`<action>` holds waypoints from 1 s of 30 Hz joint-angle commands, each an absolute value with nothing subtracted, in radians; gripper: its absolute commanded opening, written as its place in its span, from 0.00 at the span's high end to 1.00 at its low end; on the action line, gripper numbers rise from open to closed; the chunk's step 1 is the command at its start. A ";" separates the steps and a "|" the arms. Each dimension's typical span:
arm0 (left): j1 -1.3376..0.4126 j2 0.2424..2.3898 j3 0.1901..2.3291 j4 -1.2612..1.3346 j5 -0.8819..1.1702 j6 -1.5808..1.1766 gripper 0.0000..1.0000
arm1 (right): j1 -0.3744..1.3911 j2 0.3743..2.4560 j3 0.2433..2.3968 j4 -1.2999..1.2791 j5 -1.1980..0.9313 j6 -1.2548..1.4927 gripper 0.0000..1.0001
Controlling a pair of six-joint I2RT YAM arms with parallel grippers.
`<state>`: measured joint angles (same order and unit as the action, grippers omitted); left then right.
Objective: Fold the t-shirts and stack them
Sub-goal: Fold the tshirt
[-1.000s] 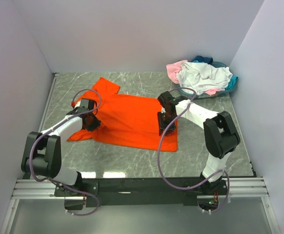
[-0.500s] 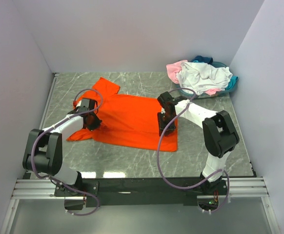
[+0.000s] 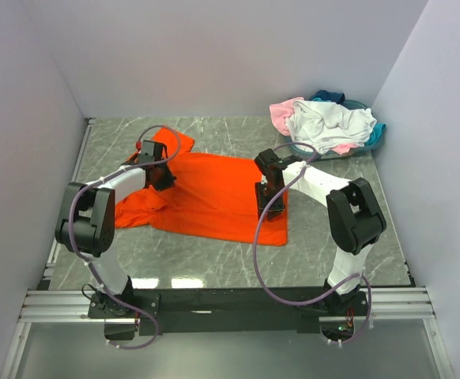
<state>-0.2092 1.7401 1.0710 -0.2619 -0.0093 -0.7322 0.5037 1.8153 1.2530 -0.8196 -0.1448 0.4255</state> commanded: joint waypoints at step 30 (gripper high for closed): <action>-0.236 1.436 0.841 -0.436 -0.181 -0.910 0.45 | 0.508 1.835 1.286 -0.830 -0.170 0.413 0.59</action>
<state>-0.2359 1.4246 0.8433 -0.4858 -0.2054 -0.8787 0.5037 1.8370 1.2636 -0.8246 -0.1589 0.4213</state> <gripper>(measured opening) 0.558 0.405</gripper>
